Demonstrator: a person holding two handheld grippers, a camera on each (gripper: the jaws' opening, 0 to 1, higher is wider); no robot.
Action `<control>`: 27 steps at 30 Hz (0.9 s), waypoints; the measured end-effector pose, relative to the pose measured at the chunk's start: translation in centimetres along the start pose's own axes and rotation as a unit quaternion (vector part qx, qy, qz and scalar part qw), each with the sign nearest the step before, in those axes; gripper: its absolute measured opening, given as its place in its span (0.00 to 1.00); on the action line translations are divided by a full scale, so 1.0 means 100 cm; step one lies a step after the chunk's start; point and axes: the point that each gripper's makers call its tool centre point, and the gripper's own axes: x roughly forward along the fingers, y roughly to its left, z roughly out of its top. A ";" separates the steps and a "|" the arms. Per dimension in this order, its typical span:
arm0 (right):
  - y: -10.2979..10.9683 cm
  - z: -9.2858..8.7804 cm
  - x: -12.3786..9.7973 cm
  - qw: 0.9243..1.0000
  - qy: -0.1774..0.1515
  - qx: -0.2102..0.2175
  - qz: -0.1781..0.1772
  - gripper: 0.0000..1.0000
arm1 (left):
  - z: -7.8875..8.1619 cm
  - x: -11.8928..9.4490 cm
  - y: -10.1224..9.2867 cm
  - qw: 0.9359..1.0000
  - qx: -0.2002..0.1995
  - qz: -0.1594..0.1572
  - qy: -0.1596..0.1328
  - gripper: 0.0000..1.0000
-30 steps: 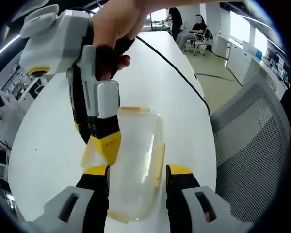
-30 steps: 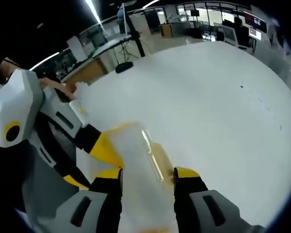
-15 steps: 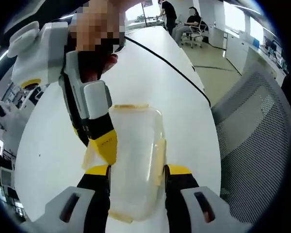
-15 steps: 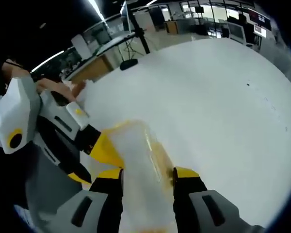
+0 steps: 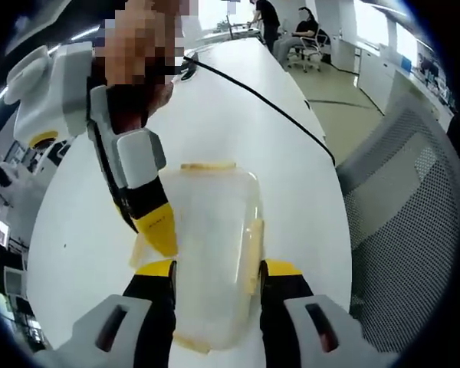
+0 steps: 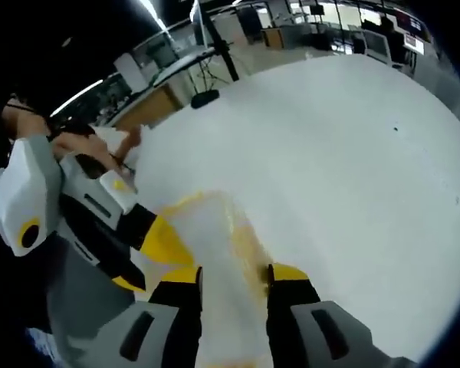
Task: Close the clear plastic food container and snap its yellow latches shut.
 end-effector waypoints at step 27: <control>0.001 0.000 0.000 0.995 0.079 -0.058 0.006 0.20 | 0.003 0.003 -0.002 1.000 0.002 0.005 0.022 0.42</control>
